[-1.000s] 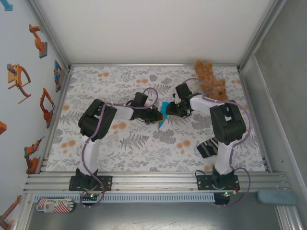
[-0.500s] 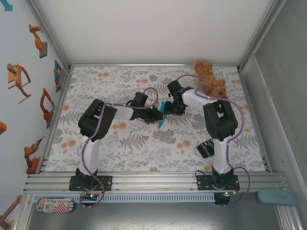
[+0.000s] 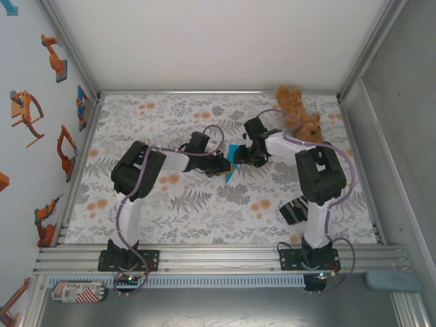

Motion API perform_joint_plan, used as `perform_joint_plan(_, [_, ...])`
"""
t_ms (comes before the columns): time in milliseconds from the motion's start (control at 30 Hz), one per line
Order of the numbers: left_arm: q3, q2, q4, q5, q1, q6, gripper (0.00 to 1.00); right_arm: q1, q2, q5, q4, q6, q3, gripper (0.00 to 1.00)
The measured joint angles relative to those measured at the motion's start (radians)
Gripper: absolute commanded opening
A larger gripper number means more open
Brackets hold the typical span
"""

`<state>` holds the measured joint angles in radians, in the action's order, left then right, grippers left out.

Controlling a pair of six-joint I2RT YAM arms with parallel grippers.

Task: Fold a paper plane with a square sheet of paper (pick it up from the middle)
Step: Fold the wing for the fifth time at the center of the table.

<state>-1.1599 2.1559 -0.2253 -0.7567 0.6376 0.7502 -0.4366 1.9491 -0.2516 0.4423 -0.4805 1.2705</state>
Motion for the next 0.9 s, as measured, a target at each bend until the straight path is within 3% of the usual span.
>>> perform_joint_plan(200, [0.006,0.0,-0.014,-0.002,-0.001,0.0,0.04,0.036,-0.095,-0.175,-0.147,-0.006,-0.122,0.32])
perform_joint_plan(467, [0.016,-0.002,-0.034,-0.003,-0.001,0.0,0.04,0.048,-0.044,-0.331,-0.313,-0.058,-0.156,0.17])
perform_joint_plan(600, [0.017,-0.002,-0.037,-0.003,-0.001,0.0,0.04,0.054,-0.002,-0.371,-0.349,-0.073,-0.153,0.13])
perform_joint_plan(900, [0.018,-0.002,-0.039,-0.005,-0.002,0.001,0.08,0.057,0.05,-0.417,-0.362,-0.077,-0.122,0.12])
